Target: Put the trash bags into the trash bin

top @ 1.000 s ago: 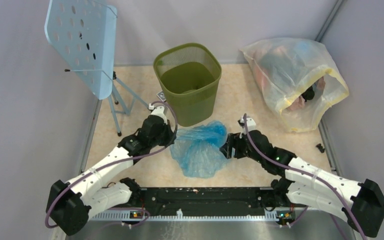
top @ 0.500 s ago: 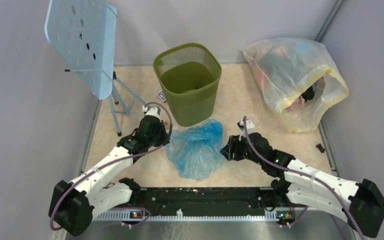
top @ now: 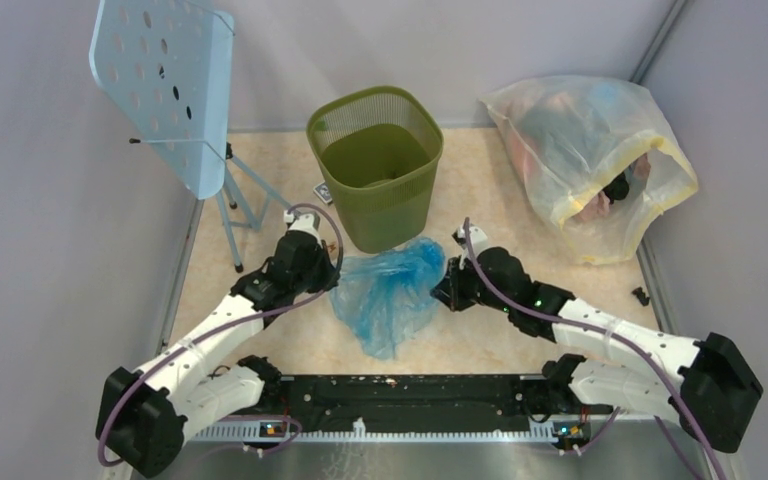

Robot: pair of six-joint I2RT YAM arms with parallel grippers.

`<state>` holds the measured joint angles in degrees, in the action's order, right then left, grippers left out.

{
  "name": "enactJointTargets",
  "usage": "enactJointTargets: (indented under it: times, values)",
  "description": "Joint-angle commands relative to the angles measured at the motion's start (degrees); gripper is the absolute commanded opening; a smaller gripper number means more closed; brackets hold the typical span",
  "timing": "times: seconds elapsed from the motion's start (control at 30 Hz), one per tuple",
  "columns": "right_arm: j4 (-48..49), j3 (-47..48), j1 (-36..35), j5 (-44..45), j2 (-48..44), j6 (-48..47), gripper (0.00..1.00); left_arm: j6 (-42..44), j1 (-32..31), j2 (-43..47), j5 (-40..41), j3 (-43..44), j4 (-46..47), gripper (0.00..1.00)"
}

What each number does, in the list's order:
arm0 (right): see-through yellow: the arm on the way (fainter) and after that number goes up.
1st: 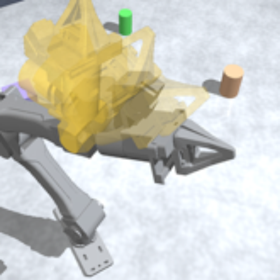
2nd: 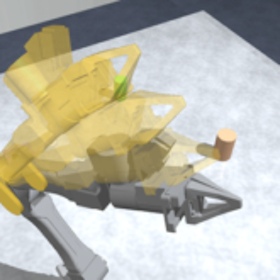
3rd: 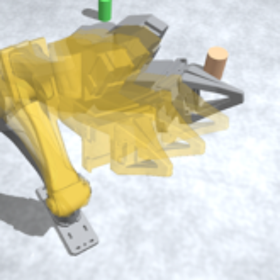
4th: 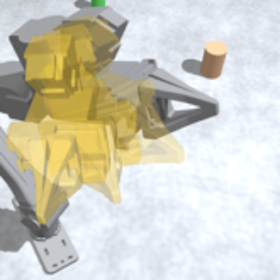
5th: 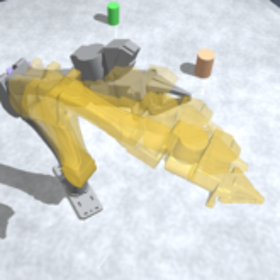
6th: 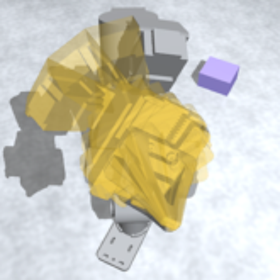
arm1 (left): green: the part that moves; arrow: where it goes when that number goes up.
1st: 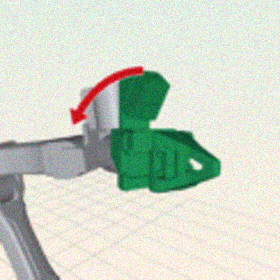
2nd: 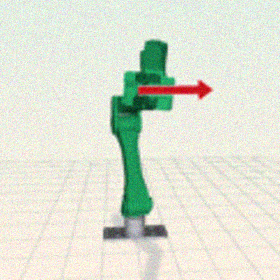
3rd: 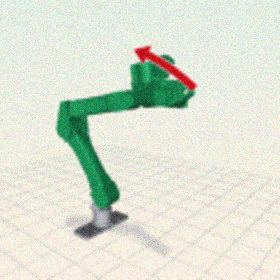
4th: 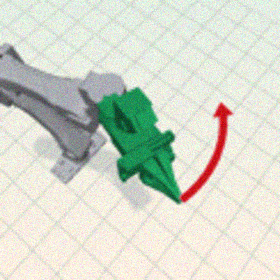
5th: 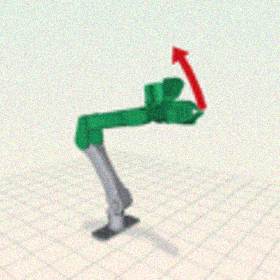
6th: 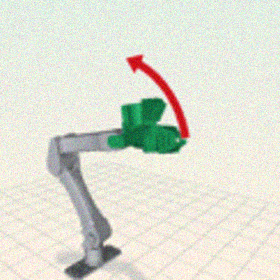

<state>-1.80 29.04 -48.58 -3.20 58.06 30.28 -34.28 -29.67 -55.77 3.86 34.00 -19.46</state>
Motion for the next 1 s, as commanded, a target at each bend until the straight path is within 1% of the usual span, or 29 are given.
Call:
enactJointTargets:
  times: [0.0,0.1,0.13,0.2,0.3,0.4,0.53,0.67,0.8,0.9,0.97]
  values:
    - [-6.05,8.51,0.41,4.59,-4.33,-2.92,0.0,2.58,0.26,2.44,3.75,7.0,-2.74,0.0]
    - [-16.55,16.18,0.41,11.42,-4.7,-5.56,0.0,4.16,0.23,3.06,6.6,12.18,-6.05,0.0]
    - [-19.74,20.07,0.41,14.43,-4.45,-6.44,0.0,4.93,0.26,3.11,7.19,14.05,-6.9,0.0]
    - [-25.21,25.44,0.41,17.73,-3.9,-8.5,0.0,6.31,0.31,3.33,7.55,17.68,-8.0,0.0]
    - [-30.03,32.41,0.42,20.98,-3.81,-11.13,0.0,8.0,0.23,3.58,8.37,24.02,-10.43,0.0]
    - [-31.75,36.06,0.41,21.74,-4.3,-12.4,0.0,9.17,0.27,4.47,8.71,27.55,-10.74,0.0]
    - [-31.51,34.49,0.41,18.78,-4.41,-11.73,0.0,9.94,0.23,5.31,3.71,24.47,-8.08,0.0]
    - [-29.99,28.26,0.42,15.59,-4.19,-8.11,0.0,8.64,0.23,4.82,-5.14,17.14,-4.68,0.0]
    - [-28.22,23.15,0.41,9.44,-5.77,-5.06,0.0,7.23,0.26,2.91,-11.59,11.85,-1.37,0.0]
    - [-27.9,23.96,0.41,7.9,-7.89,-4.32,0.0,7.68,0.24,0.97,-13.03,11.25,0.48,0.0]
    - [-28.9,27.99,0.41,7.13,-7.99,-4.9,0.0,8.65,0.23,-0.96,-14.3,14.75,-0.49,0.0]
